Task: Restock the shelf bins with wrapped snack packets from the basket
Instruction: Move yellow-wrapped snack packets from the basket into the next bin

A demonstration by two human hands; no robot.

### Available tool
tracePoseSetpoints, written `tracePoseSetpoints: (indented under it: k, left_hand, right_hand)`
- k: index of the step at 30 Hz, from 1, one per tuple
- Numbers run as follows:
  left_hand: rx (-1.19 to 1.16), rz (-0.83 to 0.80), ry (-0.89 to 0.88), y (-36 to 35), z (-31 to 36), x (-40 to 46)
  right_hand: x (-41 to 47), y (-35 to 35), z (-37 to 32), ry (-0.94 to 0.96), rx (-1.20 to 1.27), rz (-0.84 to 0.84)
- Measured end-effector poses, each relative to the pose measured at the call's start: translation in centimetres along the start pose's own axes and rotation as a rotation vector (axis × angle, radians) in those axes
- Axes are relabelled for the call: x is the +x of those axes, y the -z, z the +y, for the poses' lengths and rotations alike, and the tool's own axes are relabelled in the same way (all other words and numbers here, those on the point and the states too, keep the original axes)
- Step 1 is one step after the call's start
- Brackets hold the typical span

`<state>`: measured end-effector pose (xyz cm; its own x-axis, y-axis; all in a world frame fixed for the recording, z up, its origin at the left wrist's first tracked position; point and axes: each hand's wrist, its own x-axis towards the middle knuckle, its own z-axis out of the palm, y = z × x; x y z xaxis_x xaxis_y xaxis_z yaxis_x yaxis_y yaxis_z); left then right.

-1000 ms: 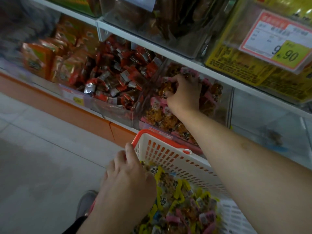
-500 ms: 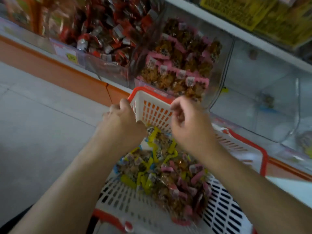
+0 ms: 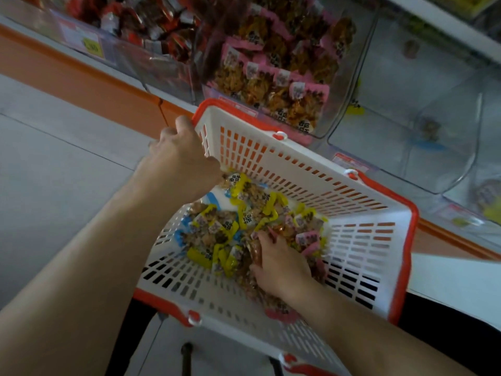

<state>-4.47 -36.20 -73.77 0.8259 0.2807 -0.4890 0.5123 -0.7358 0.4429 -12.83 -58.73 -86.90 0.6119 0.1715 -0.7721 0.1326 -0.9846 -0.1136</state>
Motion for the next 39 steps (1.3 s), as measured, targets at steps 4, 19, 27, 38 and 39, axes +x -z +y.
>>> tracePoseSetpoints:
  k: [4, 19, 27, 38, 39]
  left_hand:
    - [0.013, 0.01, 0.002, -0.3, 0.3, 0.2]
    - [-0.226, 0.2, -0.227, -0.1, 2.4, -0.9]
    - [-0.715, -0.266, 0.048, -0.5, 4.7, -1.9]
    - [-0.848, -0.252, -0.14, -1.8, 4.3, -0.5]
    - [-0.859, -0.238, -0.163, -1.9, 4.3, -0.4]
  right_hand:
    - [0.1, -0.2, 0.1, 0.015, -0.006, 0.061]
    - [-3.3, 9.9, 0.4, 0.089, 0.924, 0.287]
    - [-6.0, 14.3, 0.2, 0.36, 1.002, 0.675]
    - [-4.4, 16.9, 2.3, 0.599, 0.933, 0.767]
    - [-4.4, 17.0, 2.4, 0.583, 1.011, 0.73]
